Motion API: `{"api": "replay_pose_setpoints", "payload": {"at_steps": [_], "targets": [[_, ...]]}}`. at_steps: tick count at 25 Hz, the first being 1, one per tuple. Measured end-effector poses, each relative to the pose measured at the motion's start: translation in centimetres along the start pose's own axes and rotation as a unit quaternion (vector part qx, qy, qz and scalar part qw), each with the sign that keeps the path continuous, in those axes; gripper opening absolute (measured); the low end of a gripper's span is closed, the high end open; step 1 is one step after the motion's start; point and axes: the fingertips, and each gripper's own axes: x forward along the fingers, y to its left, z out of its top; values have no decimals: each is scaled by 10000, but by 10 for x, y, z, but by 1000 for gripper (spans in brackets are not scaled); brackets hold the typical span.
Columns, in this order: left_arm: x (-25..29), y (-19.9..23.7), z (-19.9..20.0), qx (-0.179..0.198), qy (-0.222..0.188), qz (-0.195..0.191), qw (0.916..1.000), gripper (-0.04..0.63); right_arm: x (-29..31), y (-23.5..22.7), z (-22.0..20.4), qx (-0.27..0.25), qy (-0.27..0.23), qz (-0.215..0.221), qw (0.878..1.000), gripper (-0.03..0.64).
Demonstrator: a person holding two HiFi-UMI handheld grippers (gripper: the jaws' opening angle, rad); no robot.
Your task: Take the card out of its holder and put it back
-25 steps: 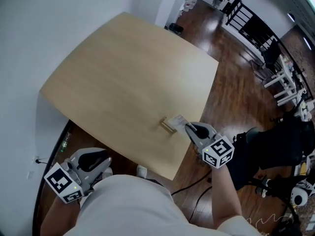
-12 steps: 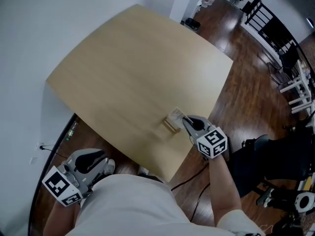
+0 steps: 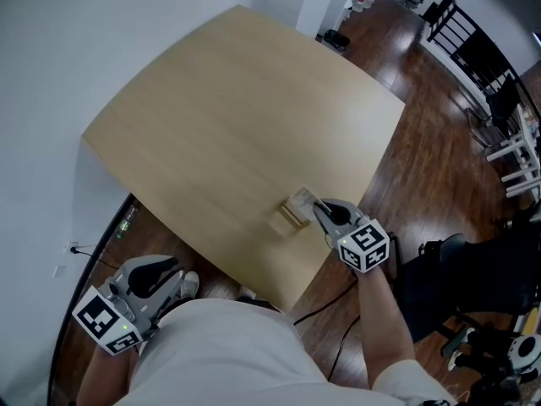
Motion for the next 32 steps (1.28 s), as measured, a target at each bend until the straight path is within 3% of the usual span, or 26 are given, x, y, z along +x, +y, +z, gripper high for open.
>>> {"api": "replay_pose_setpoints", "payload": {"at_steps": [11, 26, 32], "targets": [[7, -5, 1, 43, 66, -79, 9999, 72, 3, -3, -4, 85, -109, -65, 9999, 21], [5, -5, -2, -26, 169, 128, 9998, 71, 21, -4, -48, 297, 129, 78, 9994, 21], [11, -11, -3, -85, 263, 163, 9995, 71, 25, -4, -48, 386, -3, 61, 9992, 21]]}}
